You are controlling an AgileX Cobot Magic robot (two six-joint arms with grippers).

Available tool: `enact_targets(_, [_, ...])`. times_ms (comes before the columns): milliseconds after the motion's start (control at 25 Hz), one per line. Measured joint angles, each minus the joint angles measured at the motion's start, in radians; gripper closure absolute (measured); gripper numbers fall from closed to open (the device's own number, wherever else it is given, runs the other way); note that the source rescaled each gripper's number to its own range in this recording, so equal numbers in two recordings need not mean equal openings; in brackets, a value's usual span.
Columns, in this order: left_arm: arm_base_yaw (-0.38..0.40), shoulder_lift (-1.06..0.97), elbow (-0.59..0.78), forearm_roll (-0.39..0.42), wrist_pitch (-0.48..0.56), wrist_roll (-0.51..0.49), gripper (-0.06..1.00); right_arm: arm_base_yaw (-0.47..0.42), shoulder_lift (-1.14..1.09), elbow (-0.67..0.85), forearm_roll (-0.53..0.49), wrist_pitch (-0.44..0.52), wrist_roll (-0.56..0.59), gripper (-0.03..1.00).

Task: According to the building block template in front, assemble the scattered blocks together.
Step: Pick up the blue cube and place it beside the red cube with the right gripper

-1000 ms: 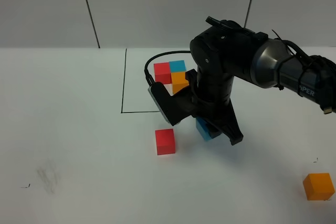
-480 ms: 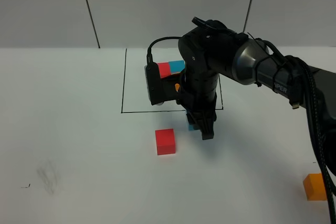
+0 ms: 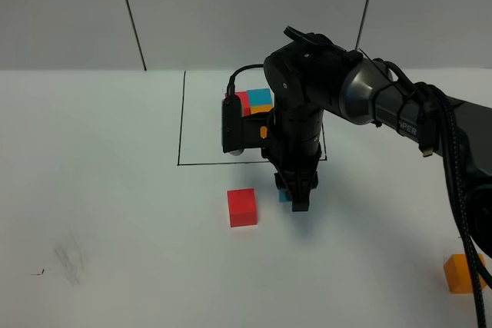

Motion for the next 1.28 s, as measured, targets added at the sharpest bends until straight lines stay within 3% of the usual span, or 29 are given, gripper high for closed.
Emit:
enact_targets(320, [0.0,0.0,0.0,0.0,0.0,0.0,0.4,0.0,0.015,0.001,0.005,0.029,0.016,0.96])
enact_targets(800, [0.0,0.0,0.0,0.0,0.0,0.0,0.4,0.0,0.018,0.06,-0.001,-0.058,0.022,0.97])
enact_targets(1280, [0.0,0.0,0.0,0.0,0.0,0.0,0.4,0.006,0.064,0.06,-0.002,-0.079,0.022,0.97])
